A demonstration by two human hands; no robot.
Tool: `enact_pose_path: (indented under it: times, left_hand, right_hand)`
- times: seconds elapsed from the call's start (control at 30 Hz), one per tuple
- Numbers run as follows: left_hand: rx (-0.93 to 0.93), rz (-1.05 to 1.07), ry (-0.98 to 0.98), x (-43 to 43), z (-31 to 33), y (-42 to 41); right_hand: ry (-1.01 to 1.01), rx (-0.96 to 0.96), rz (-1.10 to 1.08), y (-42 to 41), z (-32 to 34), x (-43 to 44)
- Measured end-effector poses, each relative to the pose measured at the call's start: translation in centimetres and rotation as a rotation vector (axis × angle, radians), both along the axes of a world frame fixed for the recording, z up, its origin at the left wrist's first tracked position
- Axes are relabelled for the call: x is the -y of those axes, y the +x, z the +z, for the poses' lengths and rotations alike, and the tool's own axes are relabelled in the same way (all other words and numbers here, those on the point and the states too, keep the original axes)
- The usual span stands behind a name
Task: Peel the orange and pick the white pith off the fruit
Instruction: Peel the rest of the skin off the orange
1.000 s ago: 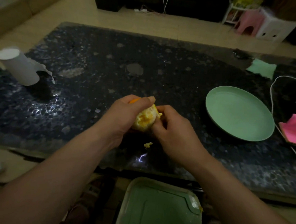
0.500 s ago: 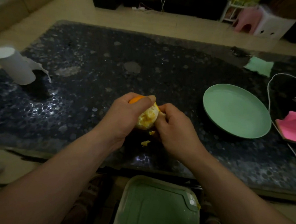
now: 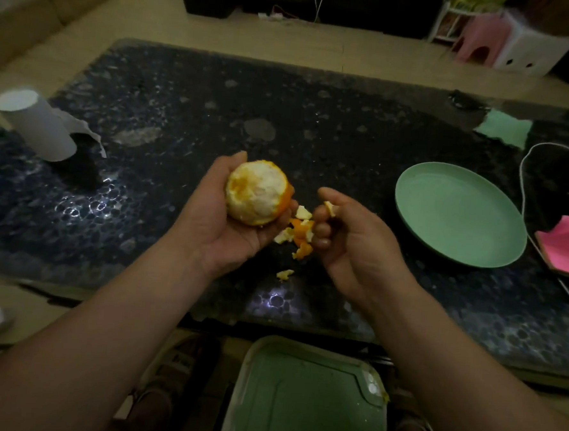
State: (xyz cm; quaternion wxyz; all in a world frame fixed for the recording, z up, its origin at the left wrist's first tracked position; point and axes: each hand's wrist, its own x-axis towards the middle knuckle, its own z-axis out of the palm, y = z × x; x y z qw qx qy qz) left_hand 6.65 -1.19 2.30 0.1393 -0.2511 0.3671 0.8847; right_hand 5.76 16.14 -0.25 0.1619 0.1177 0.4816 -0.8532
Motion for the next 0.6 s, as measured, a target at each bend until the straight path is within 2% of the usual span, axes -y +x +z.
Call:
enact_pose_path:
  times: [0.03,0.07,0.13,0.17,0.2,0.37,0.4,0.5,0.6]
  left_hand:
    - [0.018,0.031,0.018,0.2,-0.2,-0.2]
    - [0.031,0.054,0.010,0.3,-0.3,-0.3]
    - [0.044,0.062,-0.037,0.3,-0.6,-0.3]
    - [0.044,0.050,-0.061,0.2,-0.7,-0.3]
    - [0.045,0.035,-0.081,0.1,-0.8,-0.3]
    - [0.049,0.029,-0.165,-0.5,-0.8,-0.1]
    - [0.047,0.035,-0.182,-0.5,-0.8,-0.1]
    - [0.018,0.011,-0.226,-0.8,-0.7,-0.1]
    - [0.005,-0.032,-0.288,-1.3,-0.4,0.1]
  right_hand:
    - [0.088,-0.008,-0.002,-0.3,-0.2,-0.4]
    - [0.283,-0.053,0.028,-0.3,-0.3,-0.8]
    - [0.789,-0.212,0.126,-0.3,-0.8,-1.2]
    - [0.957,-0.289,0.167,-0.2,-1.2,-1.1]
    - [1.036,-0.340,0.201,-0.3,-1.6,-1.0]
    - [1.136,-0.477,0.233,-0.2,-1.7,-0.9]
    - [1.113,-0.487,0.219,-0.1,-1.2,-1.1]
    - [0.869,-0.426,0.283,0.7,0.0,-1.2]
    - [0.887,-0.429,0.341,1.1,-0.1,-1.0]
